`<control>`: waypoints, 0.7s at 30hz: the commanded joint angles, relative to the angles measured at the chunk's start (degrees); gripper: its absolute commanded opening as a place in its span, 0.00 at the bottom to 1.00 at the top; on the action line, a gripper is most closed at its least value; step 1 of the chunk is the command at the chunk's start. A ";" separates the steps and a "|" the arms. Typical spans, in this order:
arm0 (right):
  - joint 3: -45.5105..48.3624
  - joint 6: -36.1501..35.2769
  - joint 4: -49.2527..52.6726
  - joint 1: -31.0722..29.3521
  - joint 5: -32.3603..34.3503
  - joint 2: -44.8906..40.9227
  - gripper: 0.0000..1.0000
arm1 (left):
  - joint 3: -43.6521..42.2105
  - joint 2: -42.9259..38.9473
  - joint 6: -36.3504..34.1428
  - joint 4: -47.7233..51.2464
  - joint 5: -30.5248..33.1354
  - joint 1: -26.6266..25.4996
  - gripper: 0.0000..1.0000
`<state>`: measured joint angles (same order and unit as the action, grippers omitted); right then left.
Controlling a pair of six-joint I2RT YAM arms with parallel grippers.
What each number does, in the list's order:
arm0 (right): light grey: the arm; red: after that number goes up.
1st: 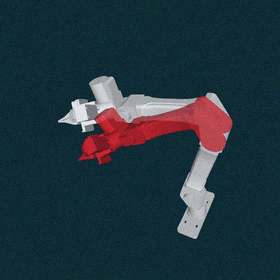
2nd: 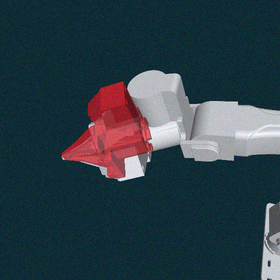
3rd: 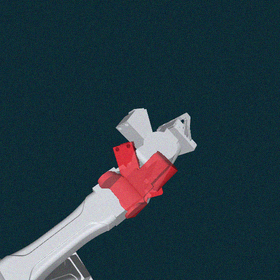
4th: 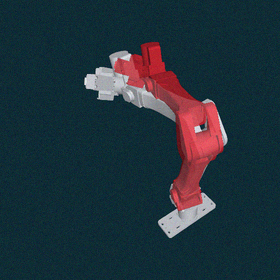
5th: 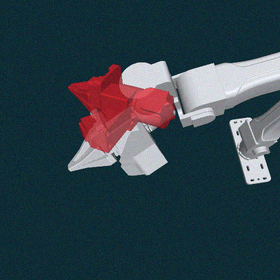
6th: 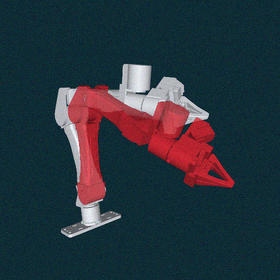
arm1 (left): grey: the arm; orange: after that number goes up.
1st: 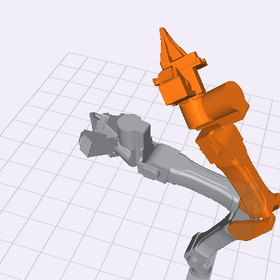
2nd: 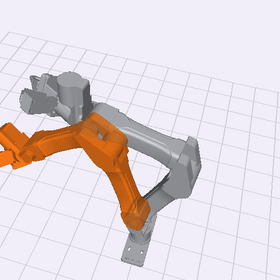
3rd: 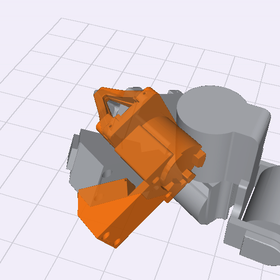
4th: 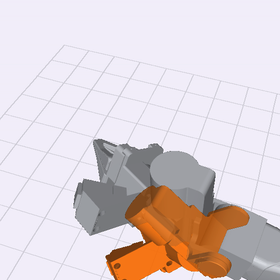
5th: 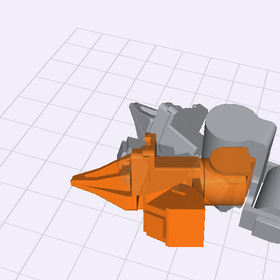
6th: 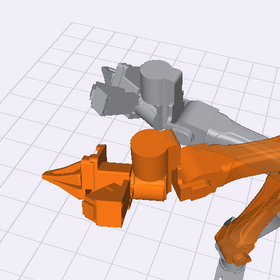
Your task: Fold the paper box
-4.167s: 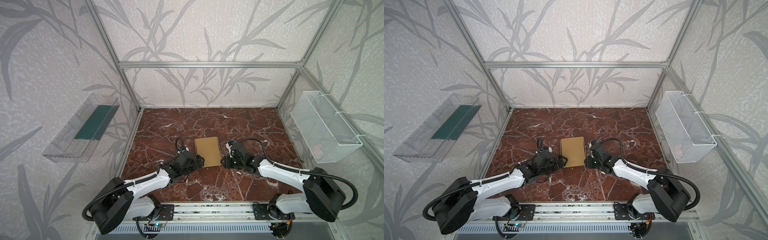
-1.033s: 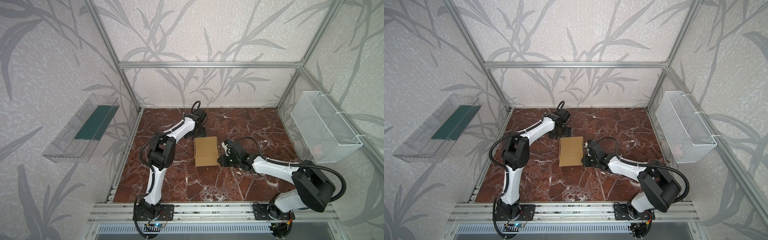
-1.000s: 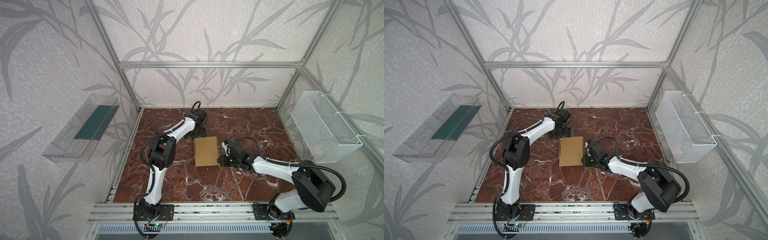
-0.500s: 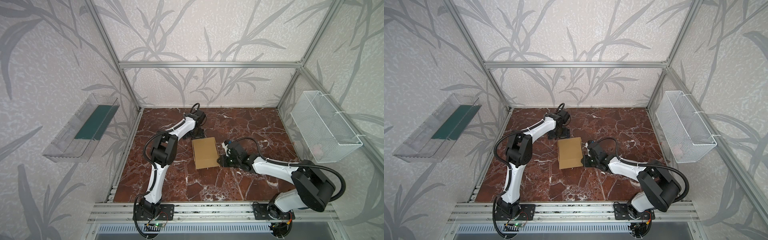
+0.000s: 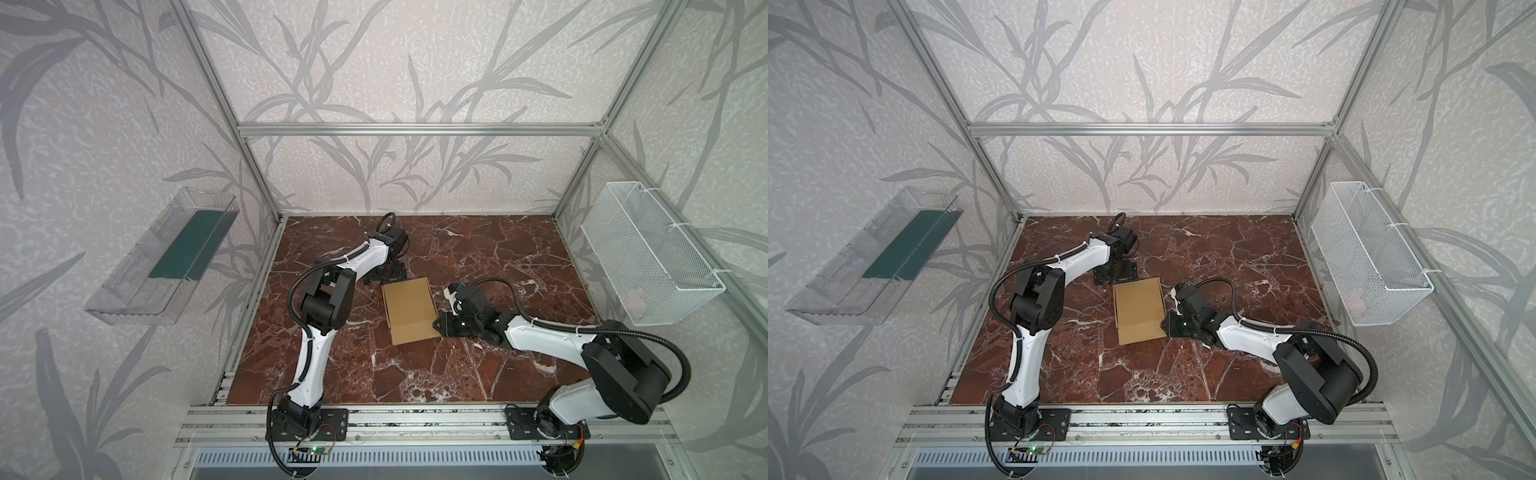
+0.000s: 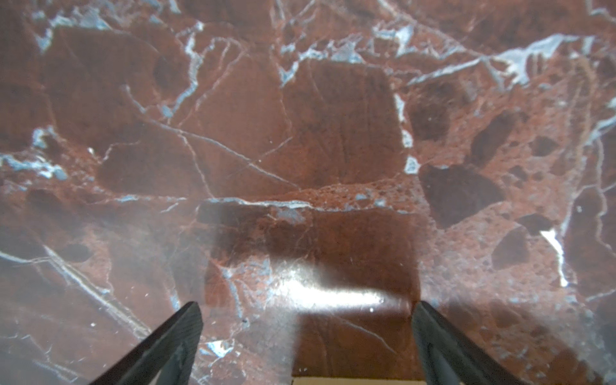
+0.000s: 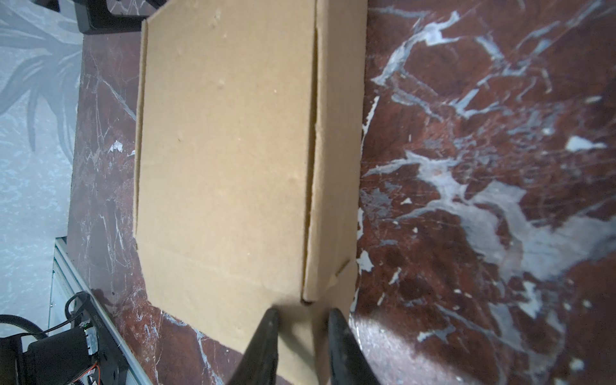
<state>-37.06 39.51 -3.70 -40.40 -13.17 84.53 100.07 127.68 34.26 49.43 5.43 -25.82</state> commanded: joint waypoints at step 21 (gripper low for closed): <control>0.93 0.38 -1.10 -0.20 0.95 0.00 0.24 | -2.39 0.18 -0.78 3.43 -1.73 -0.57 0.99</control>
<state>-36.71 39.88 -3.92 -40.40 -12.95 83.85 99.90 127.61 34.46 49.19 4.84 -25.80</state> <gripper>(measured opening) 0.238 0.992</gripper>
